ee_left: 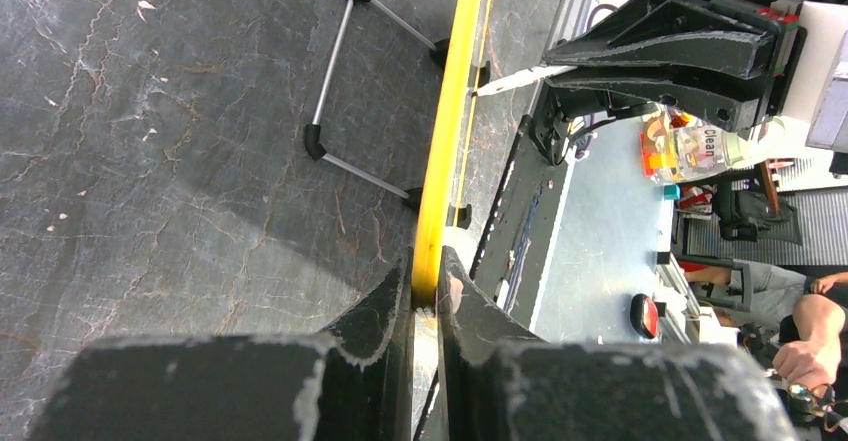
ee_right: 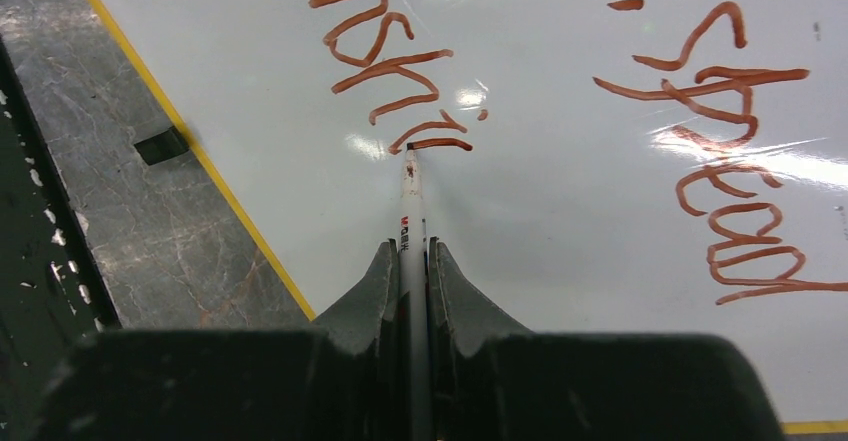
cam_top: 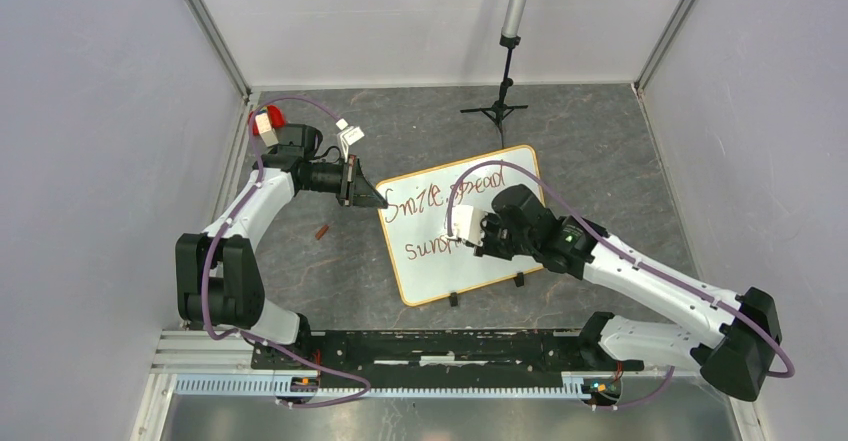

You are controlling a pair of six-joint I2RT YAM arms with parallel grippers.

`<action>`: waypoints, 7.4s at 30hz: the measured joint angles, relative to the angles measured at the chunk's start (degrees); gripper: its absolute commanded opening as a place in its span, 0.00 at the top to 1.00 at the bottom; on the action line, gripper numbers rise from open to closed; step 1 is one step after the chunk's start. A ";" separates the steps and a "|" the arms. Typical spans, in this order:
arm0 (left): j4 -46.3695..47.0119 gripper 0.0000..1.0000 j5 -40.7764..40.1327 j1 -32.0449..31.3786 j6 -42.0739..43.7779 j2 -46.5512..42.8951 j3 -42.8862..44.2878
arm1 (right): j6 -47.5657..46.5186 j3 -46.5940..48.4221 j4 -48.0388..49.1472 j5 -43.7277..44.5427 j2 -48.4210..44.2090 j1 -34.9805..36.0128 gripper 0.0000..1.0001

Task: Write a sentence on the whiteboard
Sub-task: Write a sentence on the whiteboard, then pick up the pen cap from the center of the board.

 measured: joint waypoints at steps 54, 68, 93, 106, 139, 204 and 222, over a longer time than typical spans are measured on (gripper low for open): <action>-0.11 0.98 0.17 -0.07 -0.02 0.48 0.44 | -0.50 -0.72 -2.97 -3.48 -1.46 -3.39 1.00; 0.02 0.98 0.17 -0.33 0.00 0.48 0.55 | 0.04 -0.70 -2.62 -0.68 -3.76 -3.56 1.00; 0.22 0.98 0.11 -0.37 0.00 0.48 0.55 | -0.46 0.83 -2.62 3.23 -2.80 -4.74 1.00; 0.22 0.98 0.07 -0.37 0.00 0.50 0.55 | -0.48 1.77 -2.38 -0.22 -1.27 -4.85 1.00; 0.22 0.98 0.07 -0.39 0.00 0.50 0.57 | -0.87 -1.73 -5.86 1.11 -6.38 -5.03 1.00; -7.48 0.45 -44.19 13.73 33.97 4.83 -4.24 | 11.65 22.91 -1.55 -27.56 8.07 -14.32 1.00; 2.45 0.96 -52.52 8.02 34.21 6.25 -9.79 | 12.63 24.39 -0.37 -29.49 9.46 -16.70 1.00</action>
